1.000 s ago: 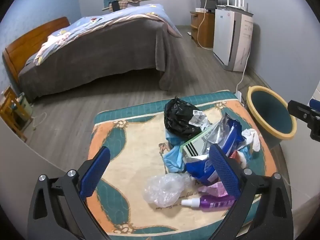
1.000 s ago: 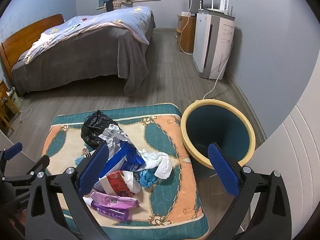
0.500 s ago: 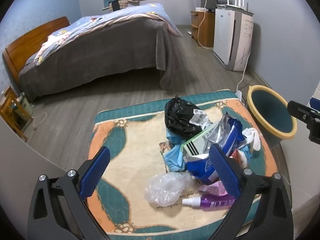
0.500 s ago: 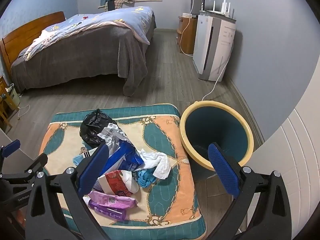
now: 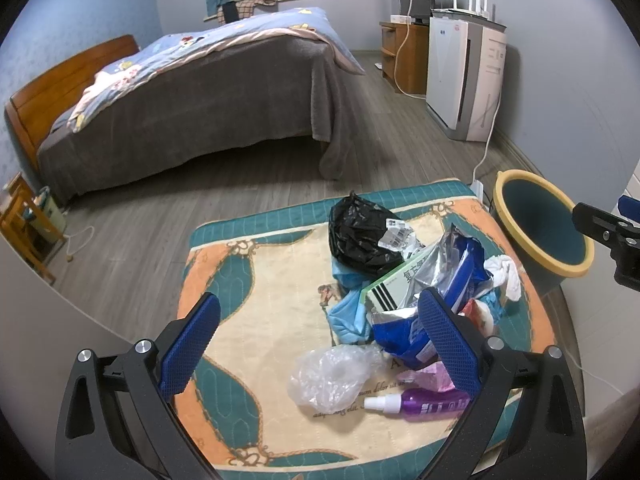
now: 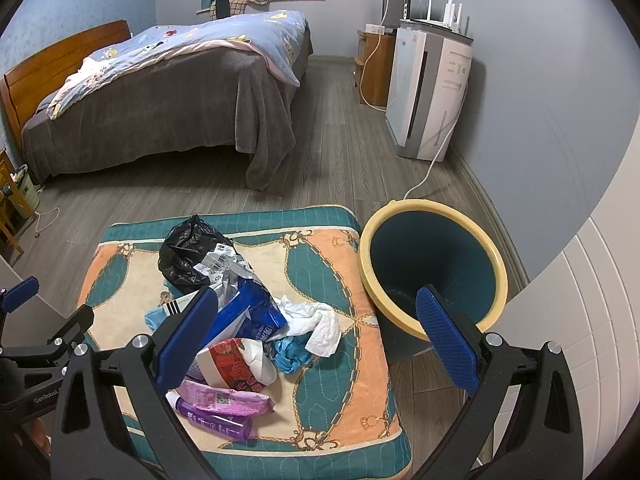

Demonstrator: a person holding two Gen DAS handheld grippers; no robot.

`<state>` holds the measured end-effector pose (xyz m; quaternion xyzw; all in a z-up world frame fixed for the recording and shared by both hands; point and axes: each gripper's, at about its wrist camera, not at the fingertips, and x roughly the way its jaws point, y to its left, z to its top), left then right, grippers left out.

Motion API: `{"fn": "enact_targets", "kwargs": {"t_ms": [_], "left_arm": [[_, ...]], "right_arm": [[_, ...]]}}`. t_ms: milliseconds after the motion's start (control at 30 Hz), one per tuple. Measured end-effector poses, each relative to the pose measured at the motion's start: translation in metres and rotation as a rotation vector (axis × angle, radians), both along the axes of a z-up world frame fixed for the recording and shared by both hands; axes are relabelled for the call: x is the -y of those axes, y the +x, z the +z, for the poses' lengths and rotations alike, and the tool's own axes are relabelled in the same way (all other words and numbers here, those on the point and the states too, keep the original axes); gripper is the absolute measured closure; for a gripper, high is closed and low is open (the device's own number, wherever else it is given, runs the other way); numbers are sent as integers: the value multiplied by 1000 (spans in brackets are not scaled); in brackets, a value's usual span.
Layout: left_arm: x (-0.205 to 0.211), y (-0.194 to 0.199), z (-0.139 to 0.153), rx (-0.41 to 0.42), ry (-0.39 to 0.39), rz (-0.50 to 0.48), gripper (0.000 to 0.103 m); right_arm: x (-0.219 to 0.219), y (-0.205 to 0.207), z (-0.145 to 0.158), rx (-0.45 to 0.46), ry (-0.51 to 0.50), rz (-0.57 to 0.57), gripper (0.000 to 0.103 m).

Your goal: Collect trash

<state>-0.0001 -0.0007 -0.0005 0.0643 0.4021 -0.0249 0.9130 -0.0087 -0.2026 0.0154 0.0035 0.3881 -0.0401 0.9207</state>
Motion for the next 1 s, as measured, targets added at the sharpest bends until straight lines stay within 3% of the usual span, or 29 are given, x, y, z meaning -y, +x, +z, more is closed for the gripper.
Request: {"fn": "enact_targets", "kwargs": {"t_ms": [1000], "left_arm": [[0,0,0,0,2,0,5]], "right_arm": [[0,-1,-6,-9,-5,0,6]]}}
